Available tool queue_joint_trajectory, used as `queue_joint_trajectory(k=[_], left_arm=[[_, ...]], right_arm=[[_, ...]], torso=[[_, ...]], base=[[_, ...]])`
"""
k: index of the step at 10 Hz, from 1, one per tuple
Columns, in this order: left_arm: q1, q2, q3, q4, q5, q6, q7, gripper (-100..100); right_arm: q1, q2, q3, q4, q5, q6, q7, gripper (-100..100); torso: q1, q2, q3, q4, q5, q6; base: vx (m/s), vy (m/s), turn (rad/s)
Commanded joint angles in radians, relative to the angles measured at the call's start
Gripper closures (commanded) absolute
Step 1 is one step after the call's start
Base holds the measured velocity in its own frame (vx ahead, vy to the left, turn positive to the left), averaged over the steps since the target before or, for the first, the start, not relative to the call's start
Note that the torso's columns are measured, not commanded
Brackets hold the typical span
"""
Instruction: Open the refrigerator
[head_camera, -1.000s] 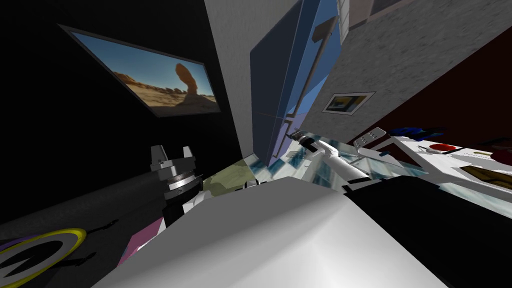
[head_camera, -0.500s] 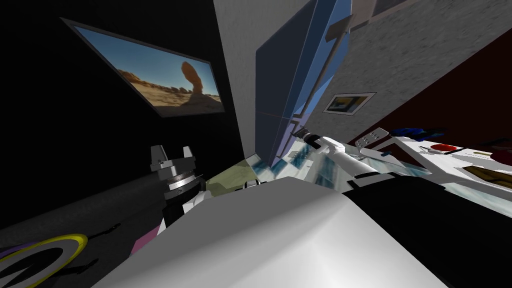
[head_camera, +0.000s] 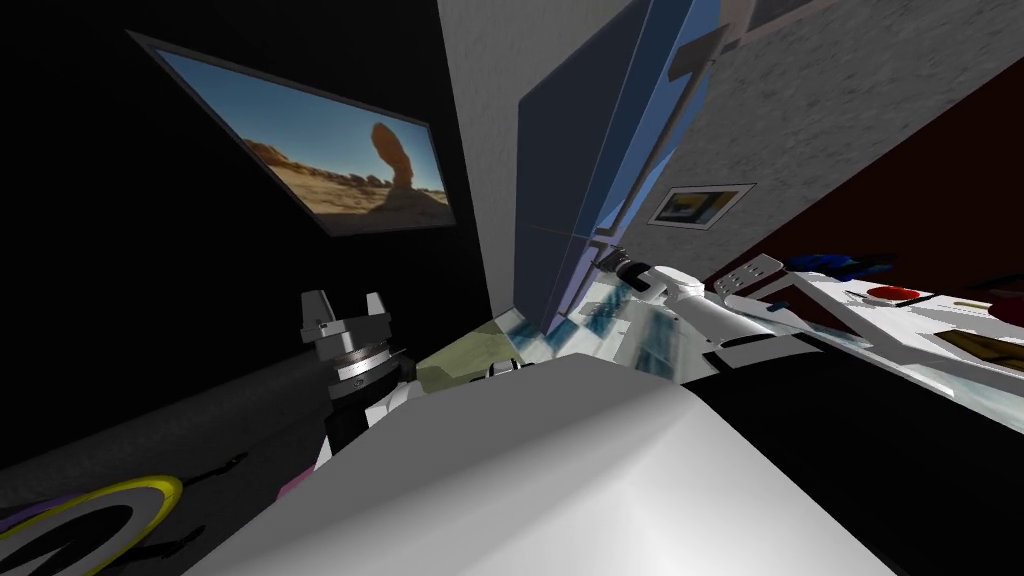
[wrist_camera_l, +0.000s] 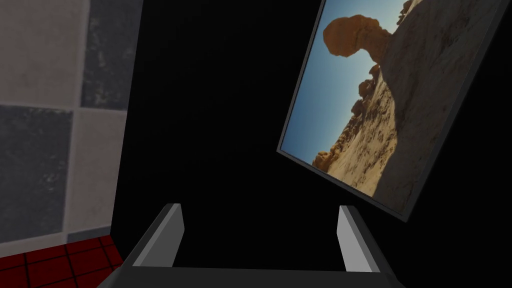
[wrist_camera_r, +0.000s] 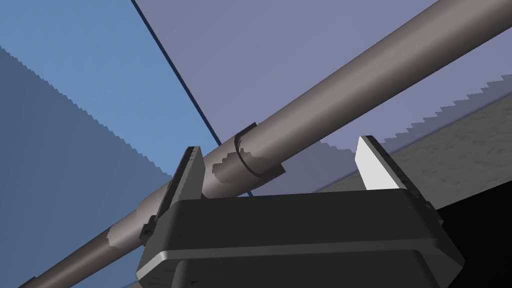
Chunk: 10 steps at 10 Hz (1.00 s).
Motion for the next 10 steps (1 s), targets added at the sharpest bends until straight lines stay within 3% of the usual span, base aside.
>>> queue_joint_trajectory(k=[1,2,3,5,8,10], left_arm=[[0.000,0.000,0.000,0.000,0.000,0.000,0.000,0],[-0.001,0.000,0.000,0.000,0.000,0.000,0.000,0],[-0.001,0.000,0.000,0.000,0.000,0.000,0.000,0],[-0.001,0.000,0.000,0.000,0.000,0.000,0.000,0],[0.000,0.000,0.000,0.000,0.000,0.000,0.000,0],[0.000,0.000,0.000,0.000,0.000,0.000,0.000,0]], right_arm=[[-0.009,-0.004,-0.003,0.038,0.002,0.024,0.004,-100],[-0.017,-0.007,-0.006,0.072,0.004,0.044,0.004,-100],[-0.017,-0.007,-0.006,0.072,0.004,0.044,0.004,-100],[-0.034,-0.012,-0.013,0.139,0.008,0.084,0.006,-100],[-0.042,-0.014,-0.016,0.175,0.009,0.104,0.006,-100],[-0.059,-0.019,-0.023,0.240,0.013,0.144,0.008,-100]], torso=[[-0.001,0.001,0.001,0.000,0.000,-0.001],[-0.004,0.002,0.001,0.000,-0.001,-0.006],[-0.006,0.002,0.001,0.000,-0.002,-0.005],[-0.002,-0.006,-0.004,-0.001,0.001,-0.002],[-0.003,-0.007,-0.005,0.000,0.002,-0.001],[-0.007,-0.008,-0.006,0.000,0.001,-0.004]], base=[[-0.078,-0.047,0.254],[-0.207,-0.096,0.419],[-0.166,-0.089,0.348],[-0.184,-0.086,0.378],[-0.133,-0.028,0.259],[-0.176,-0.034,0.354]])
